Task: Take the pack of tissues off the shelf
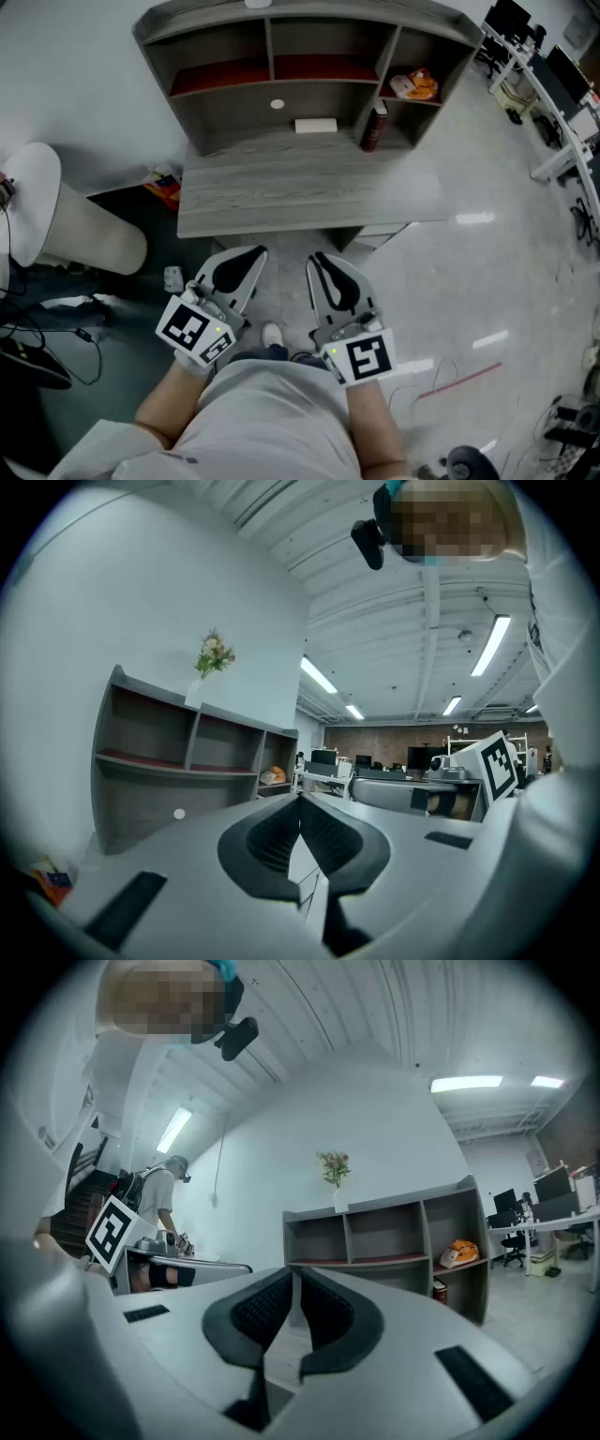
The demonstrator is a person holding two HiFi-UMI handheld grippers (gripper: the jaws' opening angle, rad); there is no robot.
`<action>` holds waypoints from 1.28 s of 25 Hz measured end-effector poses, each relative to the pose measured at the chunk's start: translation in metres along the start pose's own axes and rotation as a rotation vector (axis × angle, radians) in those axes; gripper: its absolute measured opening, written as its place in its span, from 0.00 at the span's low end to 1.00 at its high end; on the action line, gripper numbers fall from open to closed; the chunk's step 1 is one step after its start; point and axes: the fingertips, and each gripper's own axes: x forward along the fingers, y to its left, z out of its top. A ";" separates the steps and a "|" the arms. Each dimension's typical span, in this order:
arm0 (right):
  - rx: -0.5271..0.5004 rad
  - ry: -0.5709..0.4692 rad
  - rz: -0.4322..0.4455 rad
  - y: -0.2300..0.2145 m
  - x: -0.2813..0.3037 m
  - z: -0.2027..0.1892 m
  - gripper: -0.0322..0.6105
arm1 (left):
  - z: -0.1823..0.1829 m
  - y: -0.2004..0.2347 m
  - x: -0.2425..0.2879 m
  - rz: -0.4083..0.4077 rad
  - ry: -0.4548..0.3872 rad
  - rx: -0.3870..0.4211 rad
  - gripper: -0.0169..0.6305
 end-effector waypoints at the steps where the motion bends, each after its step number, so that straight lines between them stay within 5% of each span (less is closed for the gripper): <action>1: -0.001 -0.003 -0.002 0.002 0.003 0.000 0.11 | 0.000 0.004 -0.001 -0.005 0.001 -0.003 0.05; 17: -0.014 0.013 -0.059 0.028 0.037 -0.019 0.11 | -0.003 0.062 -0.032 -0.027 -0.021 -0.047 0.05; 32: 0.020 -0.022 -0.040 -0.046 0.096 -0.018 0.11 | 0.003 0.102 0.026 0.038 -0.015 -0.012 0.05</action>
